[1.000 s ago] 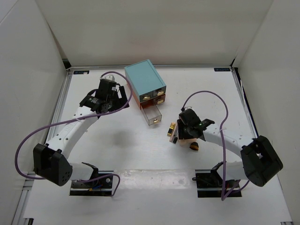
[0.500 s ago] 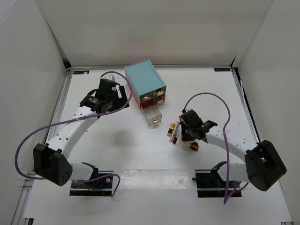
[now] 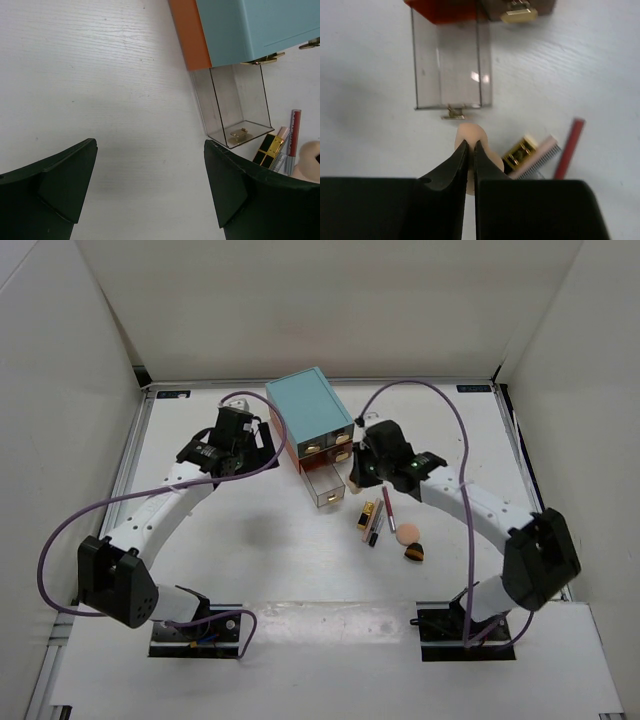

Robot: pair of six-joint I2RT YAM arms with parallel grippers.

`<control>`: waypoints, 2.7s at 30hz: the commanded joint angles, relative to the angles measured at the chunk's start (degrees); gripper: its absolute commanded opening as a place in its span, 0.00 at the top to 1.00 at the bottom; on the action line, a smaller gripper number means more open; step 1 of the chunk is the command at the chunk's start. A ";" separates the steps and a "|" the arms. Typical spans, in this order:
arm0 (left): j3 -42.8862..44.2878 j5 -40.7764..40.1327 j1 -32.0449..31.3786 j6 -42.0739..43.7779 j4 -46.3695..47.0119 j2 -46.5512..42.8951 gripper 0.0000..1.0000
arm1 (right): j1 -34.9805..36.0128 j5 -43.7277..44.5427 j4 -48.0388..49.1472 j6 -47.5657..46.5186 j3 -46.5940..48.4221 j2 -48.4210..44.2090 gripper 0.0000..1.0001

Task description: Organize the makeup

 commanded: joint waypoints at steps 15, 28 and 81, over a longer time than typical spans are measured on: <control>3.80 -0.85 -0.12 1.28 -0.37 0.29 0.02 | 3.99 0.01 13.53 -4.30 14.61 20.92 0.64; 2.92 1.26 -0.12 1.19 1.91 1.00 0.02 | 2.94 6.15 7.57 -6.77 11.28 12.49 0.28; -0.60 4.24 -0.56 0.75 4.55 1.35 0.02 | -17.63 12.14 -5.80 9.14 -19.07 -13.36 0.95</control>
